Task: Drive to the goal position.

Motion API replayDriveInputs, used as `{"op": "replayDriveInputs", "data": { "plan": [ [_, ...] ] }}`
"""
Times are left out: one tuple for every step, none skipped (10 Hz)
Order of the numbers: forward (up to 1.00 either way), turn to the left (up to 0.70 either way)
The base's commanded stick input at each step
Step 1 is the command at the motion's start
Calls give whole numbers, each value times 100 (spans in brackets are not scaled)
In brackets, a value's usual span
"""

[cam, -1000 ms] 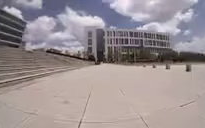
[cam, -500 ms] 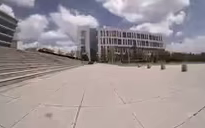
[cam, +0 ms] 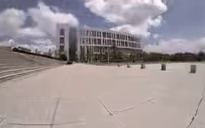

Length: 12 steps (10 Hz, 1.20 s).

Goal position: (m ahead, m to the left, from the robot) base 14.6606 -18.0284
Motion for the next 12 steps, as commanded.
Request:
{"op": "replayDriveInputs", "data": {
  "plan": [
    [70, 0],
    [70, 0],
    [70, 0],
    [70, 0],
    [70, 0],
    [70, 0],
    [70, 0],
    [70, 0],
    [70, 0],
    [70, 0],
    [70, 0],
    [70, 0]
  ]
}}
